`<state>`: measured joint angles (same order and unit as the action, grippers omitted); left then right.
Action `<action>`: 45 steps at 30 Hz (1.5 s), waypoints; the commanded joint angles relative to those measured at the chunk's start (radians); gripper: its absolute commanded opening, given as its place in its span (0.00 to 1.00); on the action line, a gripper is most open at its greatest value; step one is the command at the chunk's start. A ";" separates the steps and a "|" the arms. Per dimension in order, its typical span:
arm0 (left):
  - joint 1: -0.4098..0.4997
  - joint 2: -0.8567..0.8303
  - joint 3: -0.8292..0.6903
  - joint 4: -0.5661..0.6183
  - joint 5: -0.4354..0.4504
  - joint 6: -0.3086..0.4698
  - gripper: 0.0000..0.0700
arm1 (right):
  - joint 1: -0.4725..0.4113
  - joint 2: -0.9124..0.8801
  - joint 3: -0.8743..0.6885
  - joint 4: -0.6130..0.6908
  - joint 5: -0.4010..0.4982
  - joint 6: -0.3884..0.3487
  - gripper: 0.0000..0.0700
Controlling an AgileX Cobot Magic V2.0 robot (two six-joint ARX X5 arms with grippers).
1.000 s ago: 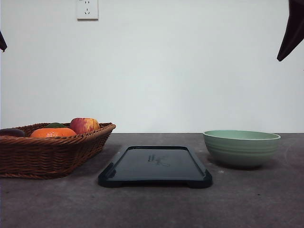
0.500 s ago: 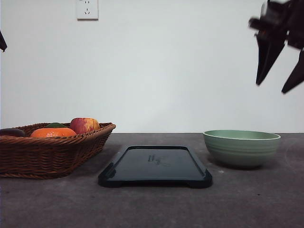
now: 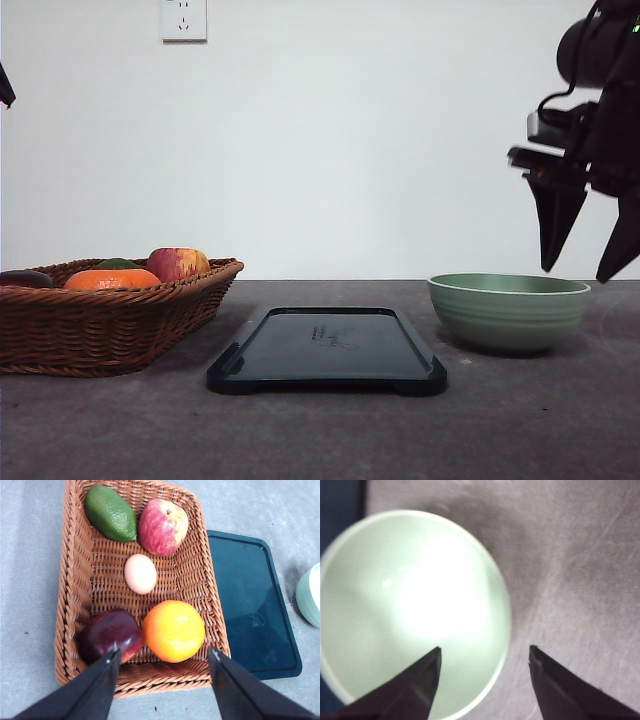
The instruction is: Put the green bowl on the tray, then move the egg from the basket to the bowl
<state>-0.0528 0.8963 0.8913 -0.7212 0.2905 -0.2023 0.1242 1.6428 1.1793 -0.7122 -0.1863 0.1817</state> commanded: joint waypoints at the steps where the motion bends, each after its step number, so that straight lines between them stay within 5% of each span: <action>1: -0.002 0.006 0.021 0.011 0.003 0.000 0.50 | 0.001 0.028 0.021 0.013 0.004 -0.011 0.48; 11: -0.002 0.006 0.021 0.011 0.003 0.000 0.50 | -0.002 0.080 0.021 0.038 0.004 -0.011 0.24; 17: -0.002 0.006 0.021 0.011 0.003 0.000 0.50 | -0.002 0.082 0.021 0.040 0.004 -0.012 0.01; 26: -0.002 0.006 0.021 0.011 0.003 0.000 0.50 | -0.002 0.057 0.074 -0.056 -0.005 -0.037 0.01; 35: -0.002 0.006 0.021 0.011 0.003 0.000 0.50 | 0.037 0.038 0.286 -0.252 -0.007 -0.085 0.01; 45: -0.002 0.006 0.021 0.011 0.003 0.000 0.50 | 0.160 0.049 0.391 -0.254 -0.008 -0.084 0.01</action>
<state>-0.0528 0.8963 0.8913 -0.7208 0.2905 -0.2021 0.2715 1.6708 1.5429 -0.9740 -0.1891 0.1063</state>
